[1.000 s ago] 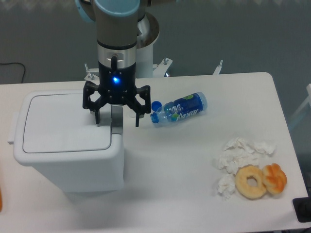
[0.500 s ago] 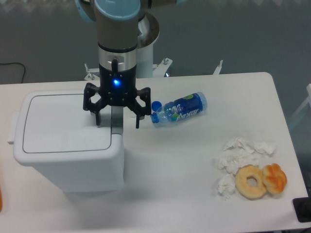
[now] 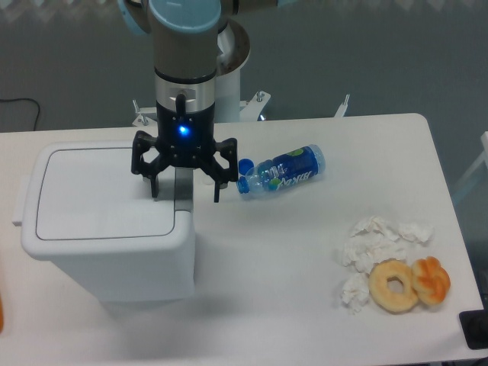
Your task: Close the trash can
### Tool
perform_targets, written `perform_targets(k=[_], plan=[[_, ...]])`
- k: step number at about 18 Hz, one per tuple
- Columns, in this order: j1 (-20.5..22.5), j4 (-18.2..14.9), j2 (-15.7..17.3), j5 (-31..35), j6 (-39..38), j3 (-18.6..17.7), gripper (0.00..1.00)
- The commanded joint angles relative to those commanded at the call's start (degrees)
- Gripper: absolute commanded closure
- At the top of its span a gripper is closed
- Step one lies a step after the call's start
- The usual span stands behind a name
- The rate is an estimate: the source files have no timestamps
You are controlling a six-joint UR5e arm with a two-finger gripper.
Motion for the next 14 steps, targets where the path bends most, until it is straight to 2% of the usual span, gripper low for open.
perform_targets(k=[3,10,14], plan=[[1.5,0.1,0.3,0.0,0.6,0.1,0.00],[8.3,0.2,-0.3,0.0,9.5,0.6,0.00],[12.0,0.3,-2.3,0.1,16.7,0.6,0.00]])
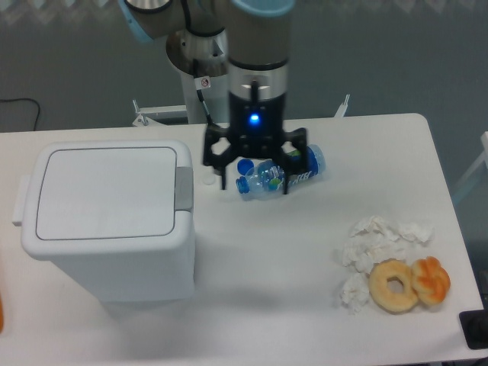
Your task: Close the trash can
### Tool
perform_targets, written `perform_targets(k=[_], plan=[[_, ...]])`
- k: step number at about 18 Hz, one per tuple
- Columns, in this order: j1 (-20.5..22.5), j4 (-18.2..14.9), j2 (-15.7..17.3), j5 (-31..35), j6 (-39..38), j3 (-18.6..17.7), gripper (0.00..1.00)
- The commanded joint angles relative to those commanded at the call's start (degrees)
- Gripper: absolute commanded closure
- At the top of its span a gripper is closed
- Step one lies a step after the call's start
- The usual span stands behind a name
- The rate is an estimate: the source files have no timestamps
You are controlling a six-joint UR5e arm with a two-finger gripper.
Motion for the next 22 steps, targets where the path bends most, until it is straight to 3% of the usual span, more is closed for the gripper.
perform_targets(k=[3,5,13,16,22], plan=[[1.6,0.2,-3.6,0.6,5.9,-0.3,0.00],[3.9,0.5,-7.5,4.5,9.4,-0.2,0.00],[7.2,0.9,-16.3,8.5,22.6,5.8,0.00],[9.1,2.9,-17.0,10.0,25.0,5.9,0.00],[9.2,2.5,-16.5,10.4,24.9,4.1,0.00]])
